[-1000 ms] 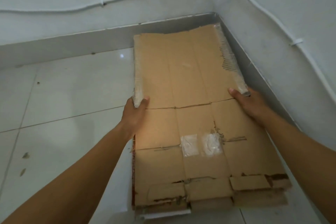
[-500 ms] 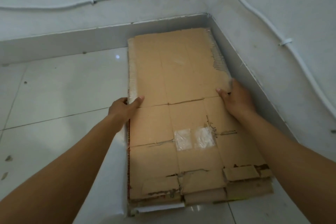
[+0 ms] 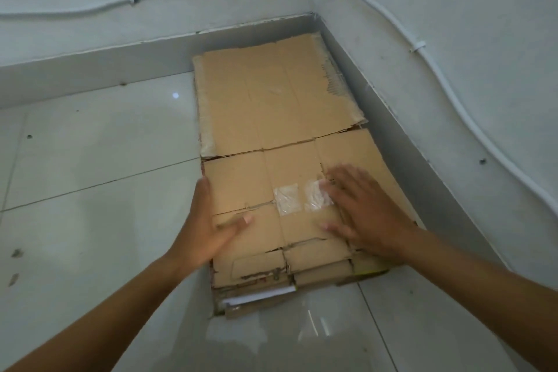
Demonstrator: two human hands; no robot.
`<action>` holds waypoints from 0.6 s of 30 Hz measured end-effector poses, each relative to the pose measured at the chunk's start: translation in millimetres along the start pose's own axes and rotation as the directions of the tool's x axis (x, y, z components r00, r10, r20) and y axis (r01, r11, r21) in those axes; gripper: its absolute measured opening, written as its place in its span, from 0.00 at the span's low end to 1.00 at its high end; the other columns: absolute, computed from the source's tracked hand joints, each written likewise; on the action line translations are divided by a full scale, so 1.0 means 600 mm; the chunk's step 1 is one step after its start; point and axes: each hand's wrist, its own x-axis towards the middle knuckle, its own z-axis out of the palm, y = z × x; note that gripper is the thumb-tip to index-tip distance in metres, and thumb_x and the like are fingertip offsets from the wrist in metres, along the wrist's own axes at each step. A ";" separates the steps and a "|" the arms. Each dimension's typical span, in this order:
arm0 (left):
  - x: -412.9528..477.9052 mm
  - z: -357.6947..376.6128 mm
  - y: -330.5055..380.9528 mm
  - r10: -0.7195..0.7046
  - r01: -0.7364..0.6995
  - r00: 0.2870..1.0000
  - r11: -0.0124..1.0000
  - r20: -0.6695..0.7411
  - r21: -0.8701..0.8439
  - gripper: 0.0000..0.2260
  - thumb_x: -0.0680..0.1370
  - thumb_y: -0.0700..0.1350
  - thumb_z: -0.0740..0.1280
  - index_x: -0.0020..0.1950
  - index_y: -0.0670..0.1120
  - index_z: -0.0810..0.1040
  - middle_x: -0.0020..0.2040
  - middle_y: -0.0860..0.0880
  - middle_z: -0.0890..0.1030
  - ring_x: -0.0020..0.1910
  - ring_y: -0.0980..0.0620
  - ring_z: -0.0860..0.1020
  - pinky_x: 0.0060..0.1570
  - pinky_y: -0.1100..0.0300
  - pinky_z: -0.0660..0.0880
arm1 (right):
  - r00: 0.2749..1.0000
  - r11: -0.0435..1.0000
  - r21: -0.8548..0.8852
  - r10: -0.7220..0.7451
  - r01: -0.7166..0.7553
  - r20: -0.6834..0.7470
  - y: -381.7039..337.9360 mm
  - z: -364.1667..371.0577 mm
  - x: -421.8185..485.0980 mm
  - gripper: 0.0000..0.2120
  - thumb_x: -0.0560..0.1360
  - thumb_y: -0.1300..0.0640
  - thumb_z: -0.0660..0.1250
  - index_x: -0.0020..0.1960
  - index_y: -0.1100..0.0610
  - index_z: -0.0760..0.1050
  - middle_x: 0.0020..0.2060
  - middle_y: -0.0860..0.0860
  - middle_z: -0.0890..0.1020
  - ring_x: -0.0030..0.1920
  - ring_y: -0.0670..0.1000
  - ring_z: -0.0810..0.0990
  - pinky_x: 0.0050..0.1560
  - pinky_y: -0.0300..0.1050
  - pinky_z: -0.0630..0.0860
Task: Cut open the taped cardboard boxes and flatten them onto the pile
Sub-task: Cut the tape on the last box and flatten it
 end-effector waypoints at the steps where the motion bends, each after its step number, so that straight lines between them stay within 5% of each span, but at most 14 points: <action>1: -0.023 0.006 -0.005 -0.030 0.026 0.998 0.997 0.050 0.074 0.51 0.65 0.65 0.70 0.76 0.59 0.40 0.78 0.58 0.45 0.75 0.61 0.50 0.71 0.60 0.56 | 0.999 0.999 -0.013 -0.043 0.043 -0.007 -0.004 0.011 -0.021 0.40 0.74 0.27 0.42 0.76 0.53 0.57 0.76 0.58 0.55 0.76 0.54 0.46 0.75 0.51 0.44; 3: -0.061 0.015 -0.019 -0.089 0.056 0.983 0.979 0.162 0.198 0.57 0.62 0.69 0.71 0.72 0.60 0.29 0.73 0.61 0.27 0.72 0.63 0.41 0.71 0.60 0.52 | 0.995 0.993 -0.070 -0.094 0.095 0.020 -0.009 0.029 -0.058 0.44 0.71 0.24 0.49 0.76 0.55 0.57 0.76 0.59 0.56 0.76 0.57 0.49 0.72 0.55 0.48; 5: -0.083 0.016 -0.037 -0.088 0.019 0.965 0.963 0.247 0.270 0.61 0.57 0.72 0.72 0.68 0.65 0.25 0.68 0.64 0.21 0.71 0.62 0.40 0.71 0.59 0.55 | 0.993 0.985 -0.135 -0.105 0.112 0.058 -0.013 0.044 -0.083 0.50 0.67 0.22 0.53 0.77 0.56 0.54 0.76 0.60 0.53 0.76 0.61 0.50 0.71 0.60 0.51; 10: -0.100 0.016 -0.042 -0.061 -0.083 0.945 0.906 0.323 0.414 0.64 0.56 0.74 0.71 0.66 0.62 0.19 0.65 0.59 0.16 0.76 0.51 0.39 0.74 0.54 0.57 | 0.993 0.971 -0.223 -0.071 0.091 0.098 -0.018 0.058 -0.089 0.62 0.55 0.27 0.71 0.77 0.57 0.52 0.75 0.62 0.55 0.74 0.66 0.55 0.67 0.65 0.55; 18: -0.096 0.026 -0.042 -0.082 -0.085 0.942 0.881 0.326 0.466 0.66 0.56 0.72 0.74 0.66 0.63 0.18 0.67 0.56 0.17 0.72 0.49 0.25 0.75 0.45 0.48 | 0.996 0.973 -0.231 0.002 0.018 0.086 -0.021 0.058 -0.093 0.60 0.55 0.28 0.72 0.77 0.56 0.53 0.75 0.62 0.58 0.74 0.65 0.57 0.66 0.65 0.57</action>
